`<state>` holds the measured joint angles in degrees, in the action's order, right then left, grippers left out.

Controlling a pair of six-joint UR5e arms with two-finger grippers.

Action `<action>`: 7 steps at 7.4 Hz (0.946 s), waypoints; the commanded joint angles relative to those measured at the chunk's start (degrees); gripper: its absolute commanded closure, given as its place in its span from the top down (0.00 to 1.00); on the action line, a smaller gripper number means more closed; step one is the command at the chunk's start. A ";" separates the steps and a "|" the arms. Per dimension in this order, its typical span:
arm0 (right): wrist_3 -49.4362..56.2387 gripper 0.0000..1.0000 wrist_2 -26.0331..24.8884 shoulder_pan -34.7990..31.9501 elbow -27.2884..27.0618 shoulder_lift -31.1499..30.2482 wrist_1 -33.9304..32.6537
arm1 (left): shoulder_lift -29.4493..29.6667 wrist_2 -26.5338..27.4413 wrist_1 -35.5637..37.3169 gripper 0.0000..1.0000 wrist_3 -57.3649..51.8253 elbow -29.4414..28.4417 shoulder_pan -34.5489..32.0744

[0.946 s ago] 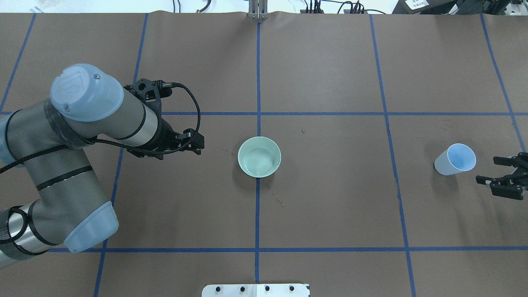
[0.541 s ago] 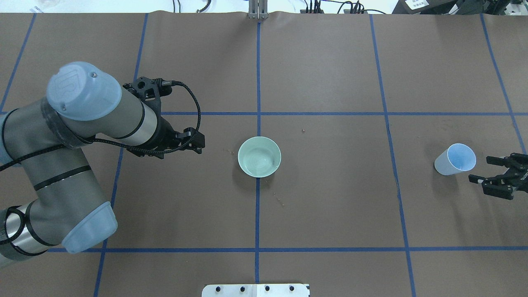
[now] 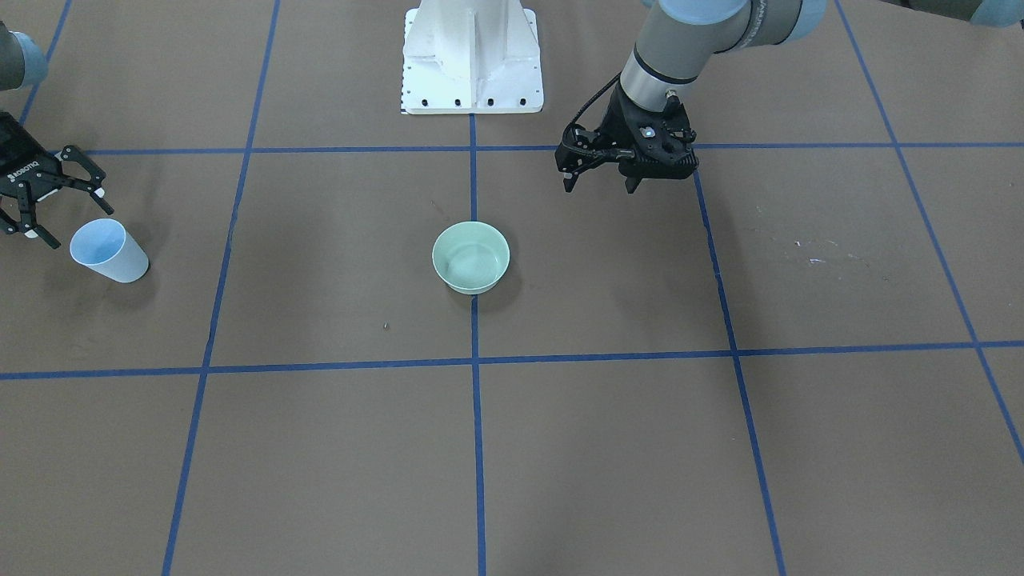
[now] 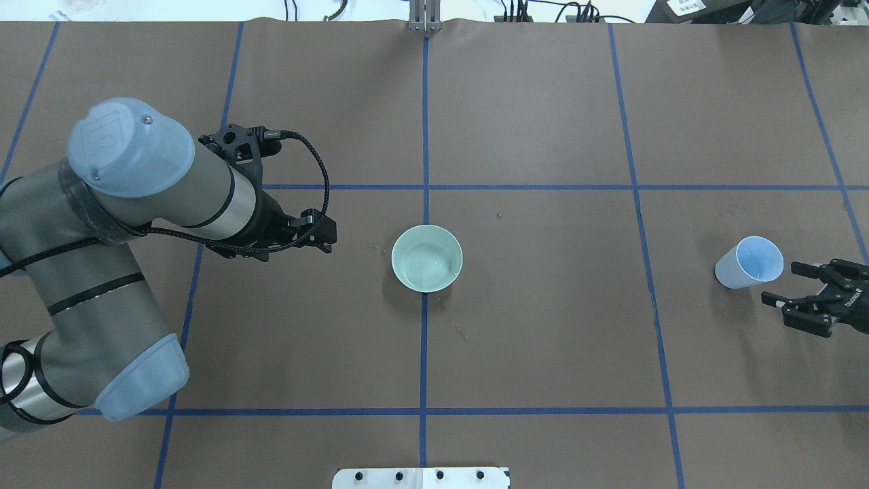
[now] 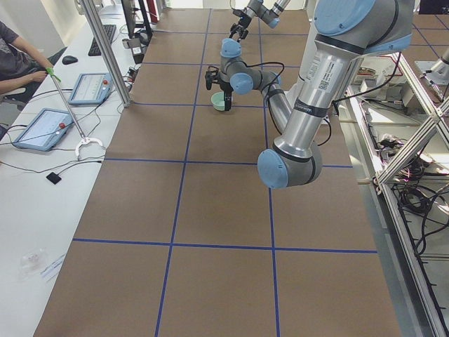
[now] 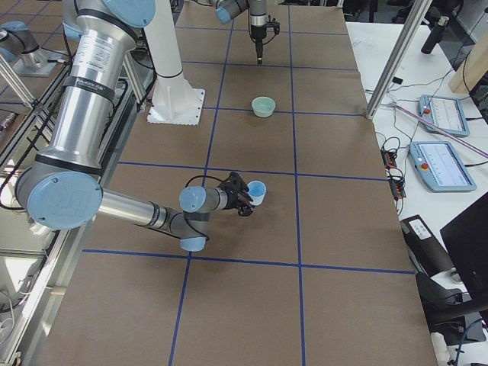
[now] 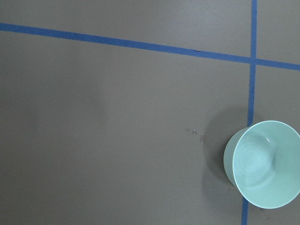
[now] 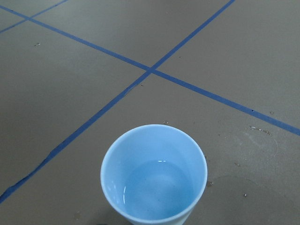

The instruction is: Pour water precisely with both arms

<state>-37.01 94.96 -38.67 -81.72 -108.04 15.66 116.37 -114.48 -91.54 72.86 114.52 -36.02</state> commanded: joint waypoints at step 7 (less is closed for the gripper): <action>-0.43 0.91 -10.75 5.80 4.27 3.44 3.83 | 0.26 -0.13 3.03 0.99 0.00 1.50 -0.28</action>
<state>-37.44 85.59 -33.60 -78.88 -105.36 18.19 116.60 -114.60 -88.64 72.86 116.01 -36.25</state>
